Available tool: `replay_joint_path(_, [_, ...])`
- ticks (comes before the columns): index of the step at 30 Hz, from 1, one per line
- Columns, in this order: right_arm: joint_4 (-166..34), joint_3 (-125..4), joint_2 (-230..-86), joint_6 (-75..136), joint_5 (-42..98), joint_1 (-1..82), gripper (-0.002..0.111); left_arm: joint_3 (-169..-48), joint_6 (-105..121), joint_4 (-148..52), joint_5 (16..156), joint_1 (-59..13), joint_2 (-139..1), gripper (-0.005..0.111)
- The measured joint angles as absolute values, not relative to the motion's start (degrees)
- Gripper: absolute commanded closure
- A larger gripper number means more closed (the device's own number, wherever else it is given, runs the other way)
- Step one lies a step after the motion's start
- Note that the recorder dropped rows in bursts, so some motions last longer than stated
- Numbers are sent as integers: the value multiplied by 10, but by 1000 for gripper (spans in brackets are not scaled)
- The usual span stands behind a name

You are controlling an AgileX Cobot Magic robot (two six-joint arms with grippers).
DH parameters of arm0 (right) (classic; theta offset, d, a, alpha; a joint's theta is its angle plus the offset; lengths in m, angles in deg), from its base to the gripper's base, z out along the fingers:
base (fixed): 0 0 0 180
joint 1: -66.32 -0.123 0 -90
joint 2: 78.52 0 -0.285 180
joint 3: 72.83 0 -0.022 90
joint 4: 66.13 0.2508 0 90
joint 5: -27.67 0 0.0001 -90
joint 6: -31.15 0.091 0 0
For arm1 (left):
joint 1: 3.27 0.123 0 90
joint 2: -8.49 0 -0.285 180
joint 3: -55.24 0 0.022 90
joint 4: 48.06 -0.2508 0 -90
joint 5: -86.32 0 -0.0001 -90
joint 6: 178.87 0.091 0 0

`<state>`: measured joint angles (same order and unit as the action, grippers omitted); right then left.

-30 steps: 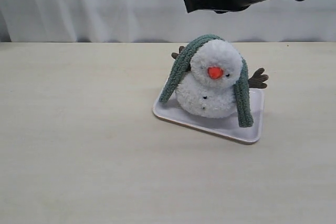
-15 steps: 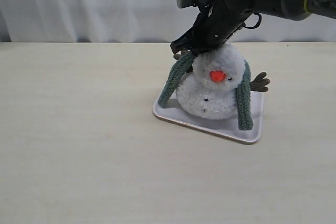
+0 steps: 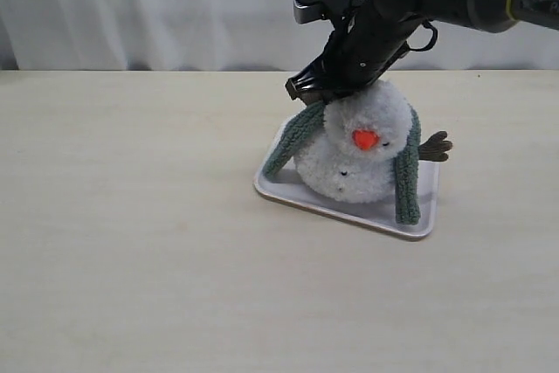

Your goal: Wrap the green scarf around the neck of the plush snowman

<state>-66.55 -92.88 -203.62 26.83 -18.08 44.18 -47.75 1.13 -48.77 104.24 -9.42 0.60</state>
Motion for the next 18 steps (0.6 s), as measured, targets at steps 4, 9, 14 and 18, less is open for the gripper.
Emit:
replay_joint_path(4, [-653, -917, -2036, 249, -172, 442, 104, -477, 11, -488, 1042, -94, 6, 107])
replay_joint_path(9, [-652, -913, -2036, 245, -157, 442, 104, -477, 11, -488, 1042, -94, 6, 107])
replay_joint_path(14, [-642, -926, -2036, 245, -164, 442, 89, -477, 11, -488, 1042, -94, 6, 107])
replay_joint_path(18, [-600, -947, -2029, 231, -188, 442, 69, -477, 11, -488, 1042, -94, 6, 107])
